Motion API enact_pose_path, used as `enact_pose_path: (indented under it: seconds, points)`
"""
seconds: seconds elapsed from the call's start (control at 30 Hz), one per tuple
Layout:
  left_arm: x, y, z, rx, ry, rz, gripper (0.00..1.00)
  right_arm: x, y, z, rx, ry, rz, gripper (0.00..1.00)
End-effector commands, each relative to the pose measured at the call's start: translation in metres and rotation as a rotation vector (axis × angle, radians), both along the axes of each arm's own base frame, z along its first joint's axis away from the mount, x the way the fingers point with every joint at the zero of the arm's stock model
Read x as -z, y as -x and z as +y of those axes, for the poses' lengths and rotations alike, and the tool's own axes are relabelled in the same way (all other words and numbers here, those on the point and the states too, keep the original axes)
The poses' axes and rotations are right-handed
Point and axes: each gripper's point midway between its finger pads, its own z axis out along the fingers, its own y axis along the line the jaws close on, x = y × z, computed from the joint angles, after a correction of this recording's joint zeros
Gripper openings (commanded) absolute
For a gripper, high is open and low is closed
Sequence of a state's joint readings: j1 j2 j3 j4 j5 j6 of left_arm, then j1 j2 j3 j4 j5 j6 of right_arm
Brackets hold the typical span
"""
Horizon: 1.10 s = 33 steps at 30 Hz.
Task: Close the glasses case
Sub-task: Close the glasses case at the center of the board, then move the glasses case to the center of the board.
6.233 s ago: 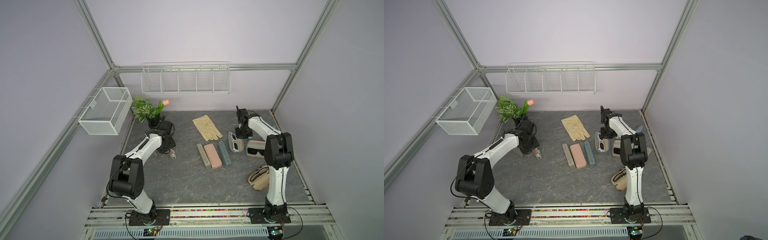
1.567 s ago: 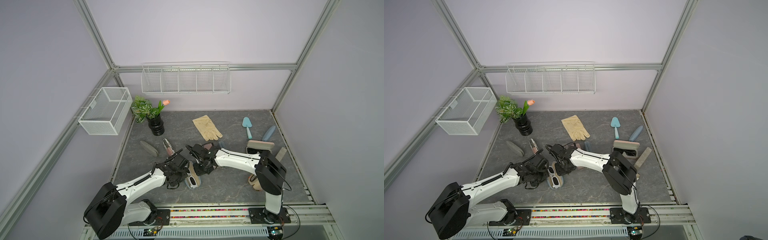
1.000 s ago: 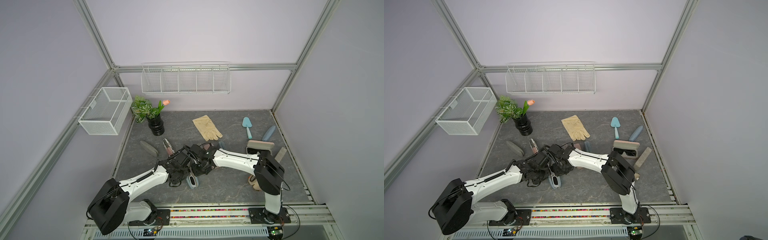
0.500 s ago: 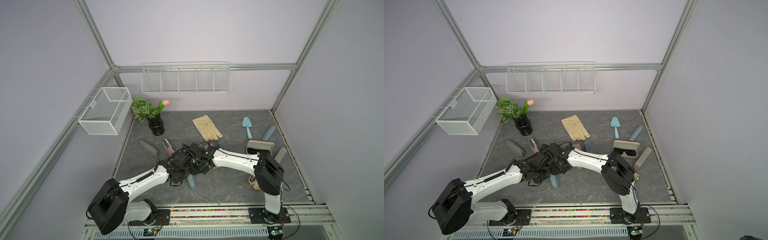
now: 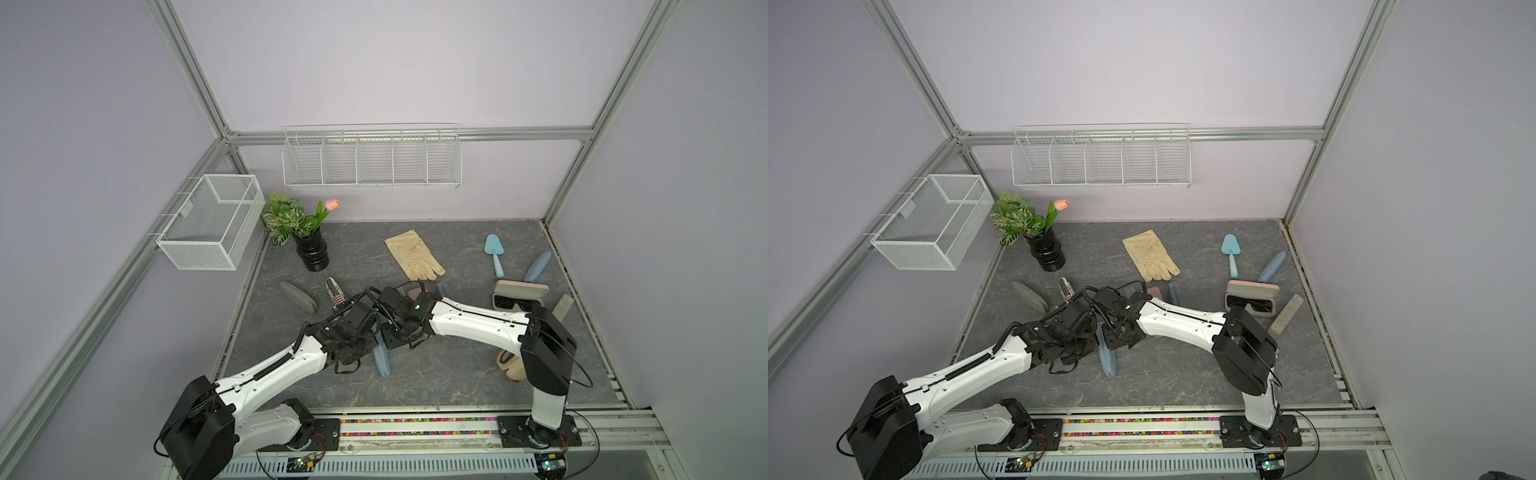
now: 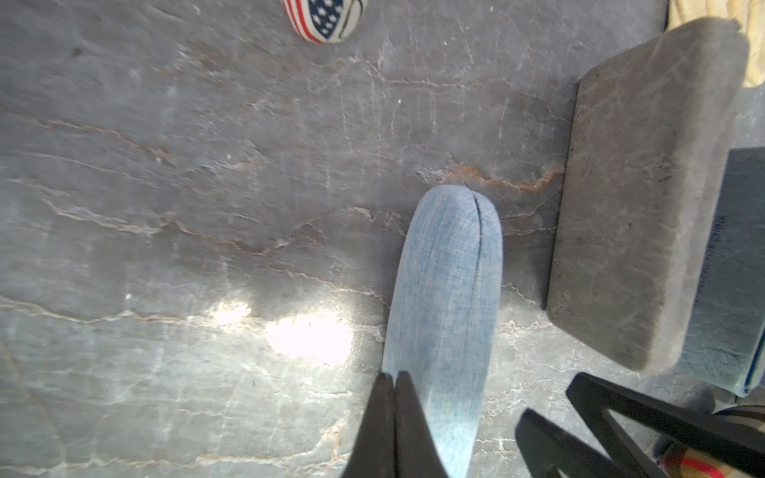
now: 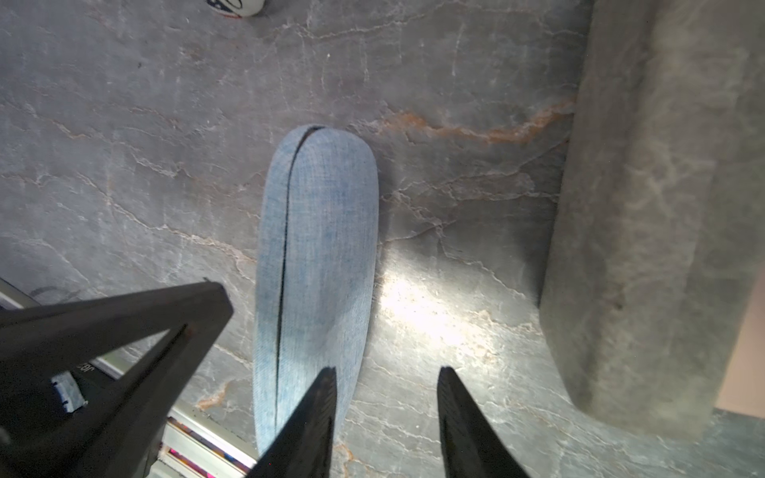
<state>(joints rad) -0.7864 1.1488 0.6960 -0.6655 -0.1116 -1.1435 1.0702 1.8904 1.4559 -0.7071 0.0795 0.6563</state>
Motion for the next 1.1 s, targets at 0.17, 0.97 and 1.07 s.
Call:
enact_pose_path:
  seconds: [0.17, 0.97, 1.07]
  points:
    - [-0.037, -0.004, 0.035, -0.103, -0.014, -0.132, 0.07, -0.017, 0.021, 0.013, -0.061, 0.009, -0.002, 0.64]
    - [-0.037, 0.021, 0.096, -0.248, 0.003, -0.159, 0.09, 0.04, 0.009, 0.037, -0.073, 0.077, 0.088, 0.44]
    - [-0.036, 0.022, 0.097, -0.248, 0.0, -0.157, 0.09, 0.039, -0.011, 0.039, -0.067, 0.068, 0.082, 0.38]
